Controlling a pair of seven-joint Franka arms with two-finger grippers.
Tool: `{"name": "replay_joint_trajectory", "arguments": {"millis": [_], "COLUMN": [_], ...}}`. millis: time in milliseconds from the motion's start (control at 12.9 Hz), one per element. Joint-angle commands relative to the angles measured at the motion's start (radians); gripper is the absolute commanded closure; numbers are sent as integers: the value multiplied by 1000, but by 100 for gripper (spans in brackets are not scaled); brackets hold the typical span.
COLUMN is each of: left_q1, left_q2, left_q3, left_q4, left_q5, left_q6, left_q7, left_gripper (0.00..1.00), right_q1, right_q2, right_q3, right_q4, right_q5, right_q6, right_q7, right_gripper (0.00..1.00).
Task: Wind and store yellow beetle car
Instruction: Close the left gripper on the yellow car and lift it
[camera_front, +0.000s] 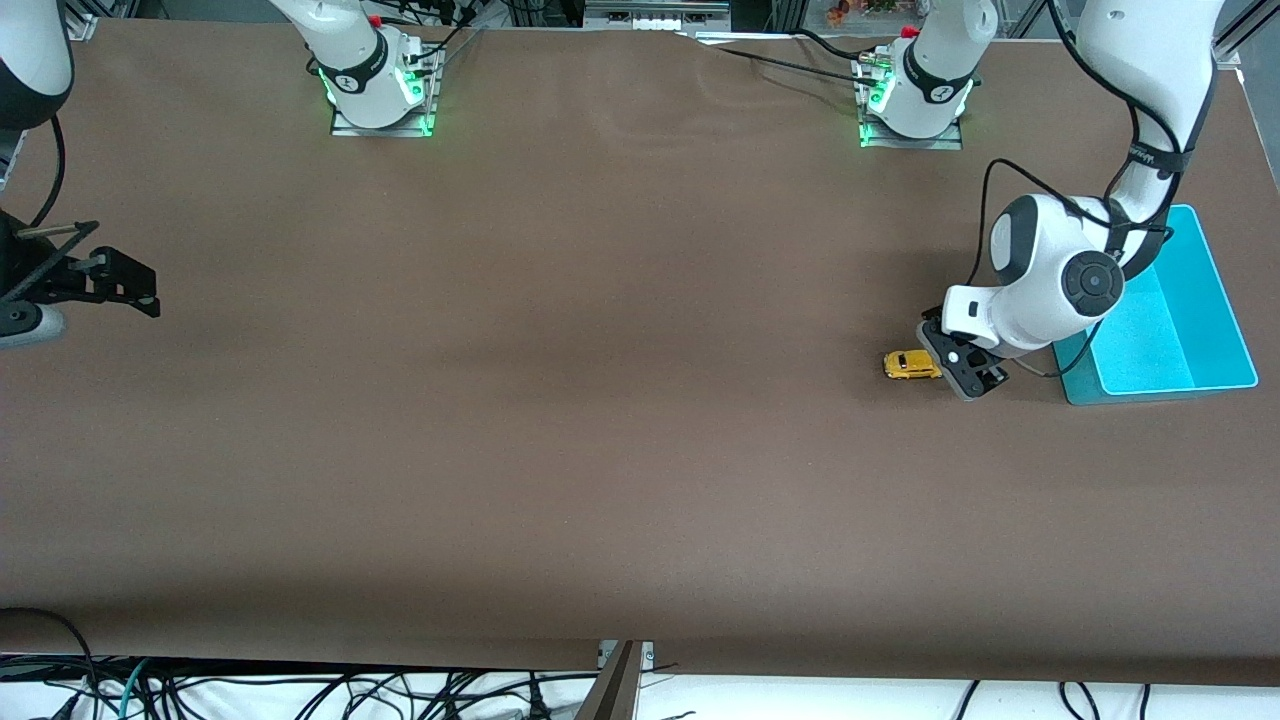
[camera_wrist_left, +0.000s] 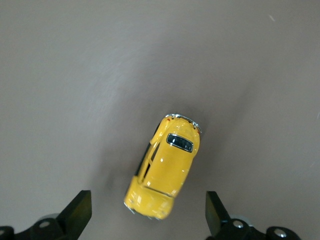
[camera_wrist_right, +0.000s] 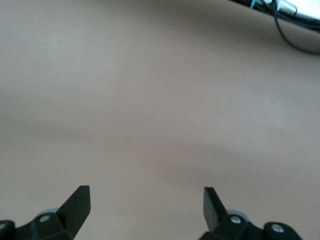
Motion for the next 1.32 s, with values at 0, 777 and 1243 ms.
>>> {"name": "replay_joint_trajectory", "arguments": {"millis": [0, 777, 1243], "left_q1": [-20, -30, -10], "left_q2": [15, 37, 5], "left_q3": [6, 0, 9], "left_q4": [-13, -70, -61], "left_q5": [3, 8, -52], "left_q6": [58, 126, 128], "left_q7": [233, 375, 410], "left_gripper": [0, 27, 100], "right_q1": [-9, -11, 9], "right_q2": [-74, -94, -98], "right_q3": [7, -27, -78], "right_q4": [-101, -135, -135], "right_q5": [-5, 54, 66], "right_q6": [9, 3, 3], "right_q7": [132, 134, 133], "right_gripper": [0, 0, 0]}}
